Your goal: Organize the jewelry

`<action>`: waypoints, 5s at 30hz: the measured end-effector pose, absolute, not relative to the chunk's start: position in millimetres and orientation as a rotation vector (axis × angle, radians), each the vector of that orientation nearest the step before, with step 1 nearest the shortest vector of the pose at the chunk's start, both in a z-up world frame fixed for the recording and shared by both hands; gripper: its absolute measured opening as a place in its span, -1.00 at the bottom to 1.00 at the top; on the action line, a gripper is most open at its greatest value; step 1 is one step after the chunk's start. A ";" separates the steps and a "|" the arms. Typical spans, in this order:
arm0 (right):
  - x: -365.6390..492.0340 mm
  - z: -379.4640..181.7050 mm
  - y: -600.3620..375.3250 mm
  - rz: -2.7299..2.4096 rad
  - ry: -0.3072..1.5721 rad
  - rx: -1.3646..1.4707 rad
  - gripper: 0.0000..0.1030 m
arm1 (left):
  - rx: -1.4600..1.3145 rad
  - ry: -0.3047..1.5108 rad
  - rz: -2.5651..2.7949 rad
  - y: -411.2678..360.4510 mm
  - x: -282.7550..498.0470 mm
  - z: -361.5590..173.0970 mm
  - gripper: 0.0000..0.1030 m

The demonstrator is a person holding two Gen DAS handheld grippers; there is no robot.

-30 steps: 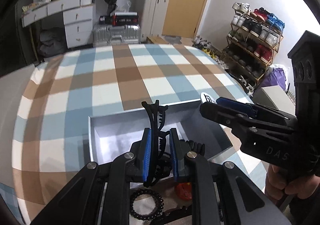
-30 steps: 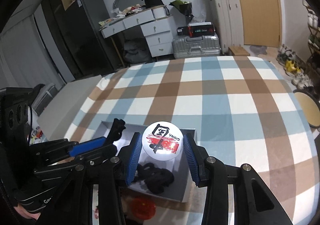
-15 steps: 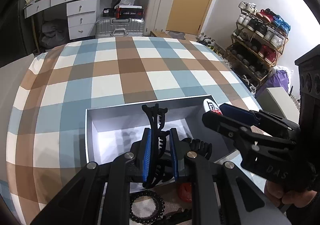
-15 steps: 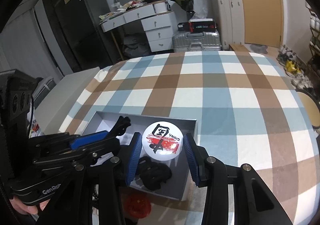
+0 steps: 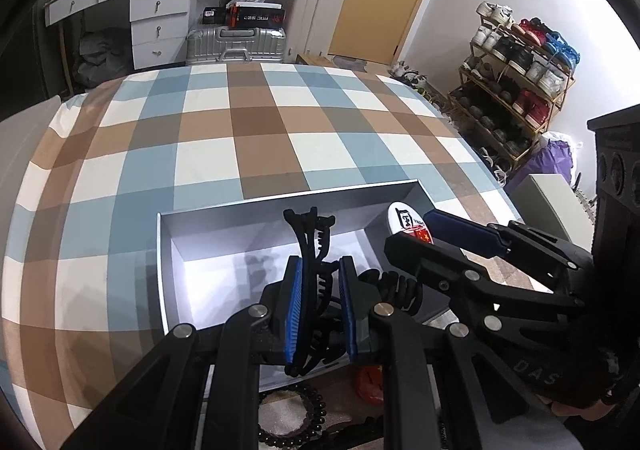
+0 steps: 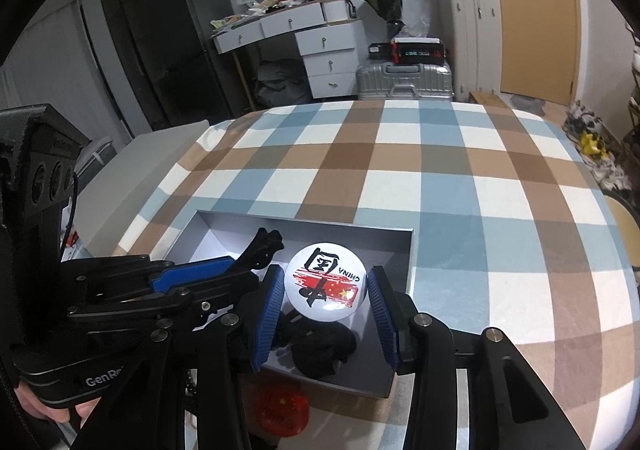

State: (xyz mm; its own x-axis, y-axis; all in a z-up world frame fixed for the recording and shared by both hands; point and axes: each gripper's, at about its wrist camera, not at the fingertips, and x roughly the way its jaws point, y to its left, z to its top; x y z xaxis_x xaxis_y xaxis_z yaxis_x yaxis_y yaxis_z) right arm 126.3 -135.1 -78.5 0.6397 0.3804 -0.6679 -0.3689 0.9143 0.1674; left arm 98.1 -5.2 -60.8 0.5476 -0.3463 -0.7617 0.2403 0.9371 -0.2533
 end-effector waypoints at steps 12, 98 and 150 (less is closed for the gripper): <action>112.6 -60.0 -155.8 0.433 0.663 0.100 0.16 | -0.109 0.883 -0.303 6.4 89.1 -52.6 0.03; 39.1 -61.8 -224.4 0.206 0.708 0.196 0.96 | 0.148 0.899 -0.505 -70.6 -41.6 -84.2 -0.79; 66.0 -133.7 -82.3 0.260 0.921 -0.265 0.01 | -0.190 0.742 -0.285 51.0 -20.7 -13.4 -0.79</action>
